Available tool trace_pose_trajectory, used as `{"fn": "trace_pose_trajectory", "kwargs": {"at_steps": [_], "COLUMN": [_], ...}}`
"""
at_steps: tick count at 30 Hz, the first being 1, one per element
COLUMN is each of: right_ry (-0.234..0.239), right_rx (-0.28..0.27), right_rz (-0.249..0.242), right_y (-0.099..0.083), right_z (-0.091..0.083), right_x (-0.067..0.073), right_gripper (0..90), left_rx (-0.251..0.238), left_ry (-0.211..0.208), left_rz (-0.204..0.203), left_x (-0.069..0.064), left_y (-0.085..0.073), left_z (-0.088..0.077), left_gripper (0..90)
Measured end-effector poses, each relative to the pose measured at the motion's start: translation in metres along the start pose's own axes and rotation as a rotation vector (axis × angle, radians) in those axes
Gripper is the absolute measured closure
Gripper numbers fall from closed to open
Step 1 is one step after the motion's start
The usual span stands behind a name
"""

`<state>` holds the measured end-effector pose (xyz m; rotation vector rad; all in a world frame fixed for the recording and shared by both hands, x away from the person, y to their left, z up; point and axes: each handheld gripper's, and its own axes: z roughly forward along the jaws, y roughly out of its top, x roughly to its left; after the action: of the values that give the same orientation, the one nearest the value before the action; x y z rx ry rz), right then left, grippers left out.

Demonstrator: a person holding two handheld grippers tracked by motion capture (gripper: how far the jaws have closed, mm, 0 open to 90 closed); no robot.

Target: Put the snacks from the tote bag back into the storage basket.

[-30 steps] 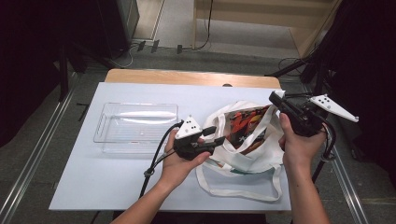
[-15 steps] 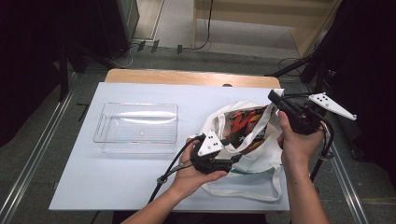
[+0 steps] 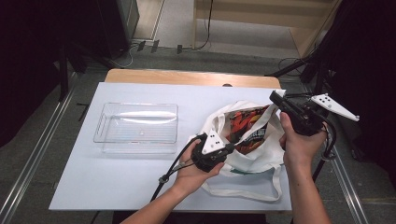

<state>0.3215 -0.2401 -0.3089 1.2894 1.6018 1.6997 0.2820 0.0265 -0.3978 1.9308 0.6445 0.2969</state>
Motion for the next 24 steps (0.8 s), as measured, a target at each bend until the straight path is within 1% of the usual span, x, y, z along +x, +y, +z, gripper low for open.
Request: {"fn": "trace_pose_trajectory", "kwargs": {"at_steps": [2,3,4,5,8,9,10,11,12,13,14,15,16,17,18,19,20,21,22,23,24], "right_ry": [-0.003,-0.003,-0.005,-0.007,-0.011,-0.011,-0.012,-0.013,-0.015,-0.016,-0.019,-0.018,-0.018,-0.018,-0.021,-0.023,-0.028,-0.039,-0.056,-0.056,-0.068], "right_rx": [-0.003,-0.003,-0.008,-0.009,-0.011,-0.011,-0.012,-0.012,-0.012,-0.01,-0.013,-0.013,-0.013,-0.01,-0.01,-0.007,-0.005,-0.003,-0.002,-0.002,0.0], "right_rz": [0.001,0.001,0.006,0.008,0.013,0.013,0.01,0.009,0.009,0.012,0.012,0.013,0.016,0.012,0.009,0.004,0.001,-0.003,-0.007,-0.007,-0.008], "right_y": [0.0,0.0,0.0,0.001,0.001,0.001,0.001,0.002,0.002,0.002,0.002,0.002,0.002,0.001,0.001,0.001,0.0,0.0,-0.001,-0.001,-0.002], "right_z": [-0.001,-0.001,-0.002,-0.003,-0.004,-0.004,-0.004,-0.004,-0.004,-0.003,-0.003,-0.002,-0.002,-0.002,-0.001,0.0,0.001,0.003,0.005,0.005,0.007], "right_x": [-0.001,-0.001,-0.003,-0.004,-0.006,-0.006,-0.006,-0.007,-0.007,-0.008,-0.008,-0.009,-0.009,-0.009,-0.009,-0.009,-0.009,-0.01,-0.012,-0.012,-0.013], "right_gripper": [86.8,86.8,86.8,86.8,86.7,86.7,86.7,86.6,86.6,86.5,86.5,86.4,86.3,86.1,85.9,85.6,85.1,83.9,79.9,79.9,75.2], "left_rx": [-0.025,-0.025,-0.044,-0.072,-0.127,-0.127,-0.148,-0.177,-0.192,-0.192,-0.222,-0.237,-0.237,-0.251,-0.25,-0.246,-0.226,-0.226,-0.185,-0.185,-0.137], "left_ry": [-0.004,-0.004,-0.006,-0.002,0.018,0.018,0.031,0.046,0.053,0.053,0.07,0.075,0.075,0.079,0.1,0.118,0.133,0.133,0.162,0.162,0.182], "left_rz": [-0.002,-0.002,-0.014,-0.025,-0.051,-0.051,-0.058,-0.079,-0.092,-0.092,-0.121,-0.14,-0.14,-0.171,-0.185,-0.191,-0.196,-0.196,-0.217,-0.217,-0.244], "left_x": [0.003,0.003,0.006,0.01,0.019,0.019,0.024,0.032,0.037,0.037,0.049,0.055,0.055,0.062,0.07,0.074,0.077,0.077,0.083,0.083,0.088], "left_y": [0.003,0.003,0.005,0.009,0.016,0.016,0.02,0.027,0.031,0.031,0.039,0.043,0.043,0.046,0.05,0.051,0.052,0.052,0.051,0.051,0.048], "left_z": [-0.006,-0.006,-0.01,-0.016,-0.027,-0.027,-0.031,-0.036,-0.038,-0.038,-0.04,-0.041,-0.041,-0.041,-0.038,-0.034,-0.029,-0.029,-0.016,-0.016,-0.005], "left_gripper": [90.0,90.0,90.0,90.0,90.0,90.0,90.0,90.0,90.0,90.0,90.0,90.0,90.0,90.0,90.0,90.0,90.0,90.0,90.0,90.0,90.0]}}
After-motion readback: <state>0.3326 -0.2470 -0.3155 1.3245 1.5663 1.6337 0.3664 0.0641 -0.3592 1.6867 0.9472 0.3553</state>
